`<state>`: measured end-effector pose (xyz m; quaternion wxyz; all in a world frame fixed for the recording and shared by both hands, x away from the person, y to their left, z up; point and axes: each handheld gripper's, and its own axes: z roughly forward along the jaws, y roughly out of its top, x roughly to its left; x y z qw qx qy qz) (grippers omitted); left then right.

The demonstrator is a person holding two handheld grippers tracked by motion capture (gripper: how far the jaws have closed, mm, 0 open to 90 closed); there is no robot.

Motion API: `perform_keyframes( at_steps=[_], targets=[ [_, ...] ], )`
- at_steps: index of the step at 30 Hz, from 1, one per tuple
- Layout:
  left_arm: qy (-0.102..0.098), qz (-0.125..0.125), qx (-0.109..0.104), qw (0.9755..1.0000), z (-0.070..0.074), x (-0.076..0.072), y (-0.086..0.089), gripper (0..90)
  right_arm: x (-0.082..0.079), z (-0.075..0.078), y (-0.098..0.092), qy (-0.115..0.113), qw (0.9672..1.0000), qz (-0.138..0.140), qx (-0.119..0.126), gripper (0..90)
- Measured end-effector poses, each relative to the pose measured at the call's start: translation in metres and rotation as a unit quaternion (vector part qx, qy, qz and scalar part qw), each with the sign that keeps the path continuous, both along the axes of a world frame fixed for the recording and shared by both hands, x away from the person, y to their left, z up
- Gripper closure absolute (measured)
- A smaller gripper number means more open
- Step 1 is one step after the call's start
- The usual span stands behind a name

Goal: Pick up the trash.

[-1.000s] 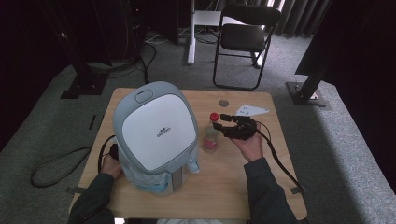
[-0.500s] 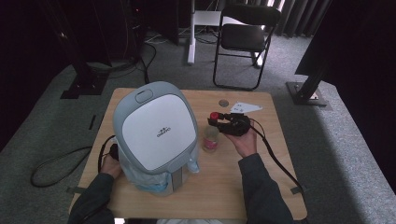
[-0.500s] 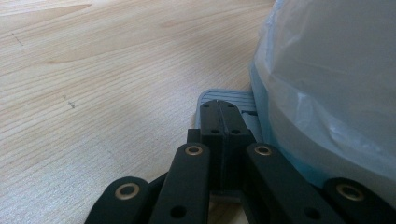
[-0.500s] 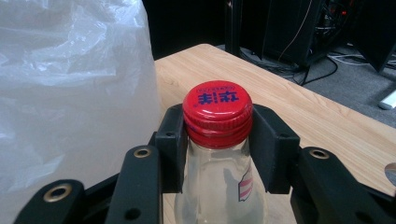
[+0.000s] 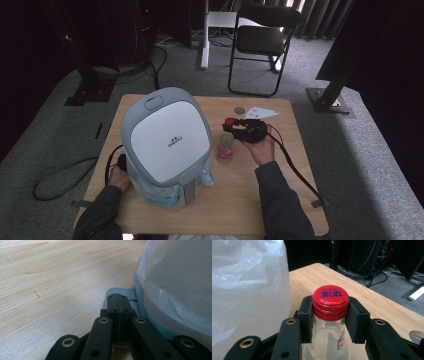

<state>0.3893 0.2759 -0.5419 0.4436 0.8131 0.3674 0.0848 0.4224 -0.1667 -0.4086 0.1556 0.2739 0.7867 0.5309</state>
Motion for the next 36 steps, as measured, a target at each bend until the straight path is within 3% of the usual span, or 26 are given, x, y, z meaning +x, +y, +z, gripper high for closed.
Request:
perform_keyframes(
  at_steps=[6,12,27,36],
  targets=[
    [0.002,0.0,-0.001,1.0,0.0,0.0,0.0,90.0,0.005,0.006,0.004,-0.007,0.9997,-0.013,-0.019,61.4],
    [0.002,0.0,-0.001,1.0,0.0,0.0,0.0,90.0,0.009,0.019,0.004,-0.009,0.9999,-0.012,-0.001,61.5],
    [0.003,0.0,-0.001,1.0,0.0,0.0,0.0,90.0,0.025,0.056,0.011,-0.036,0.9992,-0.011,0.008,61.6],
    [0.004,0.001,-0.002,1.0,0.0,0.0,0.0,90.0,0.034,0.069,0.017,-0.041,0.999,-0.005,0.015,61.7]
  ],
)
